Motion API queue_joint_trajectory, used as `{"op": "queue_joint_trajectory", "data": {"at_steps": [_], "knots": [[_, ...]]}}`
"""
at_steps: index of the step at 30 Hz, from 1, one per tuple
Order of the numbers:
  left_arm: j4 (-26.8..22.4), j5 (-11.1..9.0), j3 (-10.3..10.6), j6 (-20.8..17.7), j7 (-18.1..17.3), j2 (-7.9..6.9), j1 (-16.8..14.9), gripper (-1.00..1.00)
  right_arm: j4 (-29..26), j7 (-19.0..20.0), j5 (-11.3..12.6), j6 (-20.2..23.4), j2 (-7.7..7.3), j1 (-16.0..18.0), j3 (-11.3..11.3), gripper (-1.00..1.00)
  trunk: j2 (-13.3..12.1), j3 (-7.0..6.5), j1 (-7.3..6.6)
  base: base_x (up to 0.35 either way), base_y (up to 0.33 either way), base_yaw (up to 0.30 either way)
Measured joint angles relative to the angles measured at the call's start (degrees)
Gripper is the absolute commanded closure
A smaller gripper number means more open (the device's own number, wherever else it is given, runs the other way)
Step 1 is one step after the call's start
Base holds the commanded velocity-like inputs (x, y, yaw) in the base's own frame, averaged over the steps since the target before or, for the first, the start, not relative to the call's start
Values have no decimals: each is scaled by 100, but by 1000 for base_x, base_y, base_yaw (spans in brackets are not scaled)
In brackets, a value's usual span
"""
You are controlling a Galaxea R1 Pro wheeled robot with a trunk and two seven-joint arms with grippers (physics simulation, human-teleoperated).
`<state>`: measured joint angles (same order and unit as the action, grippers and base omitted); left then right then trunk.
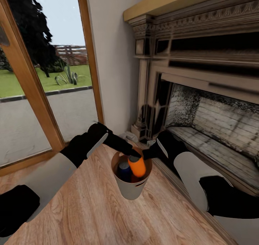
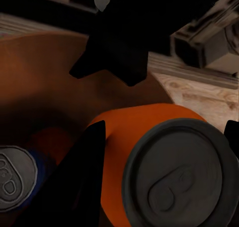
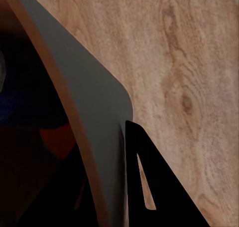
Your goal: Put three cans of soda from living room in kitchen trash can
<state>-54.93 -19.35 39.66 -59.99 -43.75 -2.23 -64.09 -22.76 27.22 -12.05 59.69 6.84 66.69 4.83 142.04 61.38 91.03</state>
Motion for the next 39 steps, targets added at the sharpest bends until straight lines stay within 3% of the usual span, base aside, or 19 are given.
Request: {"op": "queue_joint_trajectory", "data": {"at_steps": [6, 23, 36, 37, 39], "knots": [[23, 25, 268, 1, 242, 73, 9, 100, 0, -1, -13, -2, 1, -3, 2, 100, 0, 0, 0, 0, 0, 0], [128, 27, 455, 11, 584, 110, 182, 100, 8, -2, -17, -3, 21, -5, 3, 100, 0, 0, 0, 0, 0, 0], [854, 22, 593, 381, 769, 436, 213, 100, 9, -10, -26, -3, 54, -6, 3, 100, 0, 0, 0, 0, 0, 0], [882, 14, 594, 393, 768, 445, 213, -100, 9, -10, -22, -2, 54, -7, 3, 100, 0, 0, 0, 0, 0, 0], [904, 8, 595, 412, 772, 449, 214, -100, 9, -10, -17, -2, 54, -6, 1, 100, 0, 0, 0, 0, 0, 0]]}}
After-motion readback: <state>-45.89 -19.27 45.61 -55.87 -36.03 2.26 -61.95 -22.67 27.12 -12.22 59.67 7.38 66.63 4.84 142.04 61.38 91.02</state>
